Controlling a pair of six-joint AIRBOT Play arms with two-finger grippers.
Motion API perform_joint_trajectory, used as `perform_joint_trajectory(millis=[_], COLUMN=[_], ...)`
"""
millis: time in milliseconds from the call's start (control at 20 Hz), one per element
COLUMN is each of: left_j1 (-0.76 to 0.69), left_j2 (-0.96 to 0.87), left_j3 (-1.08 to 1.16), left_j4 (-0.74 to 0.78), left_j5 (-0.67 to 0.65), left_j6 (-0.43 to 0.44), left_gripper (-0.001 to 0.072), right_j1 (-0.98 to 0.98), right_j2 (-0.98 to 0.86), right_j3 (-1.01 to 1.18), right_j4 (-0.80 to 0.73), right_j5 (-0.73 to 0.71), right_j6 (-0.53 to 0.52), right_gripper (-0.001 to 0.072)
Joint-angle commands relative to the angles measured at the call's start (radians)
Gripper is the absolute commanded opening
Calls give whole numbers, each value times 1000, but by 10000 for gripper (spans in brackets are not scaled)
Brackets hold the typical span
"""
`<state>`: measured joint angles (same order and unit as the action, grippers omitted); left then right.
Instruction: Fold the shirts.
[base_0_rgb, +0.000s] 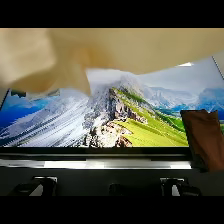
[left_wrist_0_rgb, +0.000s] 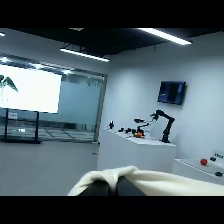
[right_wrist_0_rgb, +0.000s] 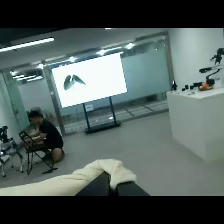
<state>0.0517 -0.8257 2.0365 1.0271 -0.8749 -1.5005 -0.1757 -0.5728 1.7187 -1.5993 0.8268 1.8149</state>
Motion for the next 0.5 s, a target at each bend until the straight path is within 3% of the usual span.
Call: perform_joint_trajectory(millis=[0,150,300,450], left_j1=[1,1,1,1], left_j2=[11,-48,-142,-261], left_j3=[-6,-17,-144,-364], left_j4=[50,111,110,110], left_j5=[7,-106,-230,-202], left_j6=[-8,-11,-10,32], left_gripper=[29,30,31,31], right_j1=[0,0,0,0], right_j2=[21,-45,-202,-449], right_j3=[16,16,15,-23], right_j4=[-47,-47,-19,56], right_j5=[75,216,473,623], right_j6=[17,29,-8,-57], right_gripper=[37,37,37,37])
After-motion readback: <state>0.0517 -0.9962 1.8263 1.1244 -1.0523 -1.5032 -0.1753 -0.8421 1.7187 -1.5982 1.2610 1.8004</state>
